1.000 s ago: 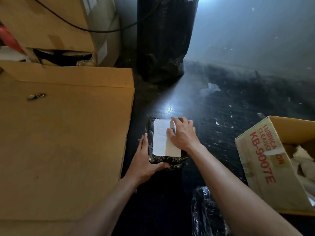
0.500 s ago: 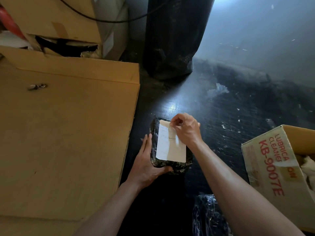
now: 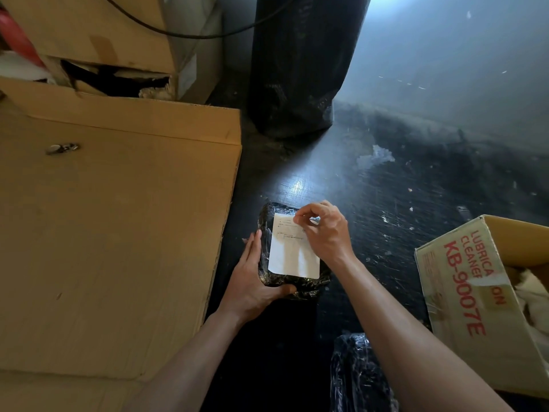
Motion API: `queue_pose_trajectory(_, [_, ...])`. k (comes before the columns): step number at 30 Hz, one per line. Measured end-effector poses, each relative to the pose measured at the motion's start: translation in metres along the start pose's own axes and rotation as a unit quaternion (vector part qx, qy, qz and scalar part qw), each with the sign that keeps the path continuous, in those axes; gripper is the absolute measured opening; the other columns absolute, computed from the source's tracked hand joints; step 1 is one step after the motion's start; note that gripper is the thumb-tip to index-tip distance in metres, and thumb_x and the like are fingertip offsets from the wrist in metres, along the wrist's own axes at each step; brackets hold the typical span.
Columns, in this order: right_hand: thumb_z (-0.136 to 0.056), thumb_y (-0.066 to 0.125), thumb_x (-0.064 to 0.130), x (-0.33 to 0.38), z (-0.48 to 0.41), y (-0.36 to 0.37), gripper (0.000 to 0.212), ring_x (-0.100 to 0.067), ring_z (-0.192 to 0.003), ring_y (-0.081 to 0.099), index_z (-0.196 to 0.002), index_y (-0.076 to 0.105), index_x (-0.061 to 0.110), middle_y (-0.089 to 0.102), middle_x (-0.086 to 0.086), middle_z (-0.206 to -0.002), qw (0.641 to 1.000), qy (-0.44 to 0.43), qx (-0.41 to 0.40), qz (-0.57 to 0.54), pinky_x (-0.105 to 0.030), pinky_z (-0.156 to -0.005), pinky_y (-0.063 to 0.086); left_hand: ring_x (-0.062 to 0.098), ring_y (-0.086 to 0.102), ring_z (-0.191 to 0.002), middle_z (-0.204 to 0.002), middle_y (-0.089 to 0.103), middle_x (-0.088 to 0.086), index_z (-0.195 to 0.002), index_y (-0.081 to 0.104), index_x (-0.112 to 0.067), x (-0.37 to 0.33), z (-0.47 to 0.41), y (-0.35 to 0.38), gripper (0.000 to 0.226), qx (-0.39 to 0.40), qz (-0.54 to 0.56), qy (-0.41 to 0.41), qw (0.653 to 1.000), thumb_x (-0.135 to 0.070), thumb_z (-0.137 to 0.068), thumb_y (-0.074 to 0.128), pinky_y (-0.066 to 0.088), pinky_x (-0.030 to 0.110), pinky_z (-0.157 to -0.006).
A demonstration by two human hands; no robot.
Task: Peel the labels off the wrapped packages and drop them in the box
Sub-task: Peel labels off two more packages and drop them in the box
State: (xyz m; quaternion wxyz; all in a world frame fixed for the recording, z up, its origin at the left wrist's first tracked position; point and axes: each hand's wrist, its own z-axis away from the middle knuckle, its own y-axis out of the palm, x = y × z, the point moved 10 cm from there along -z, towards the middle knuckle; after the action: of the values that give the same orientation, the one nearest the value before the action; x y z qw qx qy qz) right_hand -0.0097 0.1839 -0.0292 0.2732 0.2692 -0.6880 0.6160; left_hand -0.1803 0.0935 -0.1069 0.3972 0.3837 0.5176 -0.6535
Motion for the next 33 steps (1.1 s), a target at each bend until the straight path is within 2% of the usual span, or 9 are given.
queue_pose_trajectory(3, [-0.083,0.080,0.022,0.001,0.004,-0.005,0.014,-0.014,-0.090,0.061,-0.082,0.072,0.034,0.064,0.015,-0.087,1.000,0.002,-0.006,-0.014,-0.055,-0.088,0.051,0.003,0.004,-0.156,-0.171,0.008,-0.007,-0.163,0.003,-0.031,0.000,0.000,0.001,0.144,-0.001,0.002,-0.003,1.000,-0.066,-0.055,0.091,0.016,0.035,-0.127])
queue_pose_trajectory(7, [-0.083,0.080,0.024,0.003,0.011,-0.010,0.010,-0.008,-0.090,0.060,-0.084,0.075,0.032,0.062,0.019,-0.087,1.000,0.000,-0.006,-0.024,-0.052,-0.089,0.051,0.004,0.005,-0.156,-0.171,0.009,-0.007,-0.163,0.005,-0.031,0.001,0.000,0.001,0.144,-0.005,0.004,-0.001,1.000,-0.062,-0.054,0.093,0.016,0.039,-0.128])
queue_pose_trajectory(13, [-0.082,0.081,0.025,0.008,0.022,-0.014,0.009,-0.010,-0.096,0.061,-0.085,0.076,0.031,0.062,0.021,-0.090,0.999,-0.006,-0.010,-0.036,-0.050,-0.088,0.053,0.006,0.007,-0.156,-0.171,0.012,-0.006,-0.163,0.005,-0.030,0.002,0.000,0.001,0.146,-0.005,0.004,-0.004,1.000,-0.060,-0.052,0.095,0.018,0.042,-0.127])
queue_pose_trajectory(18, [-0.083,0.082,0.024,0.016,0.029,-0.018,0.007,-0.010,-0.097,0.061,-0.087,0.077,0.028,0.064,0.016,-0.092,0.999,-0.014,-0.012,-0.042,-0.045,-0.084,0.057,0.005,0.012,-0.155,-0.170,0.014,-0.007,-0.164,0.007,-0.032,0.004,0.000,0.000,0.147,-0.009,0.003,-0.010,1.000,-0.062,-0.049,0.094,0.021,0.042,-0.127])
queue_pose_trajectory(25, [-0.083,0.081,0.022,0.024,0.040,-0.024,0.005,-0.007,-0.097,0.059,-0.087,0.078,0.023,0.066,0.011,-0.093,0.998,-0.020,-0.017,-0.057,-0.033,-0.083,0.056,0.004,0.011,-0.155,-0.170,0.014,-0.007,-0.164,0.008,-0.029,0.003,0.000,0.000,0.145,-0.012,-0.010,-0.006,1.000,-0.053,-0.052,0.097,0.020,0.038,-0.127])
queue_pose_trajectory(29, [-0.083,0.081,0.022,0.028,0.046,-0.025,0.005,-0.008,-0.097,0.060,-0.087,0.078,0.024,0.065,0.012,-0.093,0.997,-0.022,-0.015,-0.068,-0.029,-0.081,0.056,0.006,0.013,-0.155,-0.170,0.014,-0.006,-0.164,0.008,-0.029,0.003,0.000,0.000,0.145,-0.011,-0.018,-0.006,1.000,-0.056,-0.052,0.096,0.020,0.037,-0.127])
queue_pose_trajectory(33, [-0.083,0.081,0.021,0.029,0.052,-0.028,0.005,-0.006,-0.096,0.058,-0.087,0.079,0.021,0.065,0.010,-0.093,0.997,-0.021,-0.016,-0.072,-0.011,-0.077,0.048,0.008,0.015,-0.155,-0.170,0.014,-0.005,-0.164,0.006,-0.027,0.001,0.000,0.000,0.145,-0.010,-0.029,-0.001,1.000,-0.055,-0.054,0.096,0.022,0.040,-0.126])
